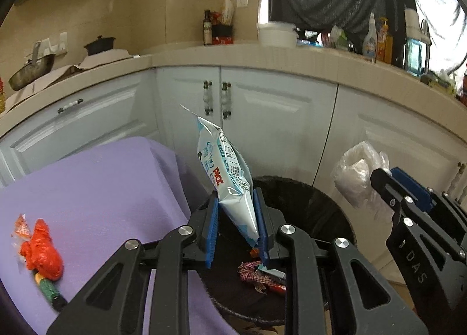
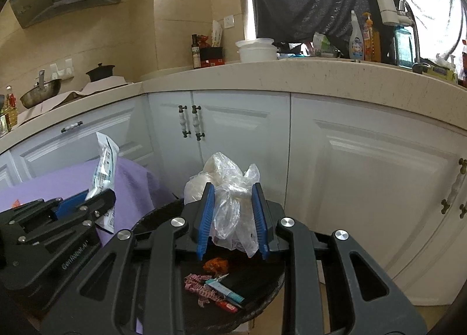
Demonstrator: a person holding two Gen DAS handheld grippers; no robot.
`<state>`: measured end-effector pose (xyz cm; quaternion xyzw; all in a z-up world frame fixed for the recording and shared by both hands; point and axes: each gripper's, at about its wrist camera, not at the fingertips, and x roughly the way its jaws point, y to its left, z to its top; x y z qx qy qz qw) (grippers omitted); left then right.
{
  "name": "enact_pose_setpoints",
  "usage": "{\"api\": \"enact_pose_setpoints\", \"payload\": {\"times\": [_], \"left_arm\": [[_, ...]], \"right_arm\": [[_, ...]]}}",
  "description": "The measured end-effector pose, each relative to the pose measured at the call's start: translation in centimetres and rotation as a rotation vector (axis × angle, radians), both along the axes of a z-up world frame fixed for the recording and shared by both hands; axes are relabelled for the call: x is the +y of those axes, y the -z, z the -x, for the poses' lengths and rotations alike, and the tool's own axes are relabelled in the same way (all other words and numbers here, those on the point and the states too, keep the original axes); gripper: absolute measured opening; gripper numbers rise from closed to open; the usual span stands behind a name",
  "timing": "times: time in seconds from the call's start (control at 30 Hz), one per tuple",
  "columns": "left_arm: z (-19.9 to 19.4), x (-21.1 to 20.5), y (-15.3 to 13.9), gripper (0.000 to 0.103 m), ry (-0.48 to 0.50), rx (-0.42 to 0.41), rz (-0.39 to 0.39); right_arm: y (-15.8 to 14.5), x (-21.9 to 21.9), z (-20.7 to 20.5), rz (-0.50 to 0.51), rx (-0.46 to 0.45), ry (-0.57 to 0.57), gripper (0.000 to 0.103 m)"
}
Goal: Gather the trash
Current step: 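Carry packet and clear bag over the black bin and open both tools, then move both open tools back from the bin to the table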
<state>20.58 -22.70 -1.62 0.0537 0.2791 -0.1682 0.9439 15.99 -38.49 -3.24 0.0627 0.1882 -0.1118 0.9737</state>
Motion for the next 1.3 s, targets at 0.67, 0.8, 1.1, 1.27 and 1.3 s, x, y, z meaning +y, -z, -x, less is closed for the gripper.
{"api": "enact_pose_setpoints", "payload": {"times": [0.67, 0.8, 1.1, 1.27, 1.3], "left_arm": [[1.2, 3.5, 0.4, 0.060, -0.063, 0.107, 0.038], [2.5, 5.2, 0.1, 0.061, -0.075, 0.099, 0.041], [5.3, 11.7, -0.1, 0.061, -0.169, 0.079, 0.026], [6.4, 16.3, 0.3, 0.061, -0.260, 0.084, 0.012], [6.6, 17.3, 0.4, 0.061, -0.280, 0.087, 0.013]], "right_arm": [[1.3, 1.5, 1.6, -0.042, 0.051, 0.008, 0.052], [1.1, 2.6, 2.5, -0.060, 0.058, -0.009, 0.052], [0.0, 8.8, 3.3, -0.083, 0.040, -0.155, 0.052], [-0.3, 13.3, 3.5, -0.085, 0.044, -0.258, 0.052], [-0.4, 14.2, 3.5, -0.082, 0.044, -0.275, 0.052]]}}
